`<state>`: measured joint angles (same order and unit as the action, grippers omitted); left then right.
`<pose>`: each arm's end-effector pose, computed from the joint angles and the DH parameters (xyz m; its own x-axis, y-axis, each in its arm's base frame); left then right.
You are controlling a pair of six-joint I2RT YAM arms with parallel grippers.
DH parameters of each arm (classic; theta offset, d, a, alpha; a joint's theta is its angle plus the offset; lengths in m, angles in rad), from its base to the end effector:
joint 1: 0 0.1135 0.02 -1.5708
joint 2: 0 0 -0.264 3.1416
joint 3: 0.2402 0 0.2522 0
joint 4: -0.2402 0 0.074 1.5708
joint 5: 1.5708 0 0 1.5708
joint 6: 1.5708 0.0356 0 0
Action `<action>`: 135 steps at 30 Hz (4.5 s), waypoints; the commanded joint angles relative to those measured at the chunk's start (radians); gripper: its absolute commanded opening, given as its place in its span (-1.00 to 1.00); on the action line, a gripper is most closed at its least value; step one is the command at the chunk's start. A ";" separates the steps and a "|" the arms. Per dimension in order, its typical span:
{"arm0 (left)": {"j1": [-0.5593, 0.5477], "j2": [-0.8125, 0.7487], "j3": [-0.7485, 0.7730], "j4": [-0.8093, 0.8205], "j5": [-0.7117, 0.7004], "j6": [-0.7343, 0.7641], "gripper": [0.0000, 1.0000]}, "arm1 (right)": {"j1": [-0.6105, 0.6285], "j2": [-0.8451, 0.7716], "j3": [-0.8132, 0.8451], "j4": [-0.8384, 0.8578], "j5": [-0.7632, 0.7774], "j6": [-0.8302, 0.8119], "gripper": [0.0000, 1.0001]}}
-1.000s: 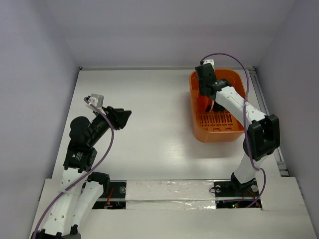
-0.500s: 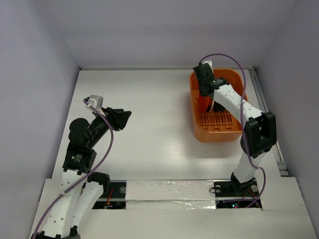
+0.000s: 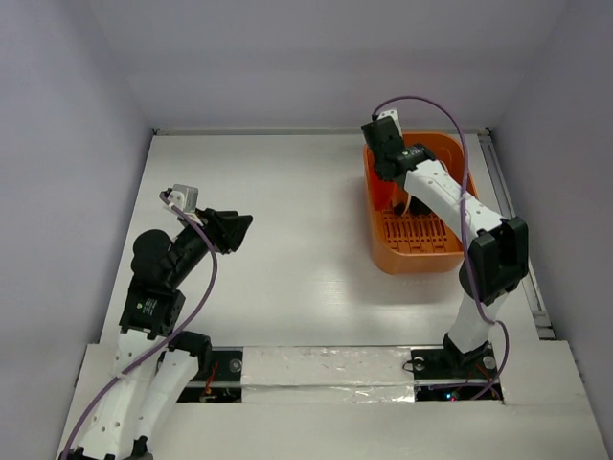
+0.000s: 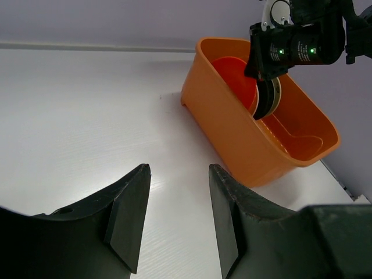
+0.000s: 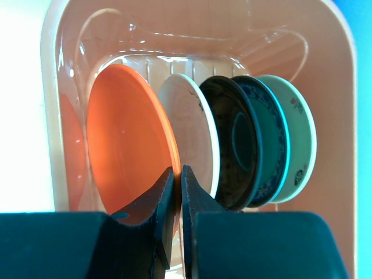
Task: Unload the plates from the dish rack
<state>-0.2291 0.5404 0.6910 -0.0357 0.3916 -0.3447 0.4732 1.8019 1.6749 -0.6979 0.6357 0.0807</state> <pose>0.1264 -0.0434 0.3576 -0.0906 -0.2996 -0.9498 0.5828 0.7574 -0.2945 0.3663 0.1638 0.3236 -0.6523 -0.2611 -0.7116 0.0447 0.9239 -0.3800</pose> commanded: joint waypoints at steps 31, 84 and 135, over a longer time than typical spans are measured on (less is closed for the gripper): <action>0.013 -0.016 0.076 -0.079 -0.267 -0.010 0.23 | 0.311 -0.022 -0.028 0.491 -0.615 0.266 -1.00; 0.013 0.000 0.041 0.014 -0.056 -0.007 -0.30 | -0.084 -0.359 -0.374 0.302 -0.051 0.146 -0.24; -0.024 -0.008 0.048 0.010 -0.057 0.004 -0.28 | 0.100 -0.507 -0.095 0.145 0.178 0.085 -1.00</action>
<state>-0.2478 0.5385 0.7219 -0.0860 0.3325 -0.3500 0.5087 1.3865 1.5410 -0.6220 0.7876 0.1513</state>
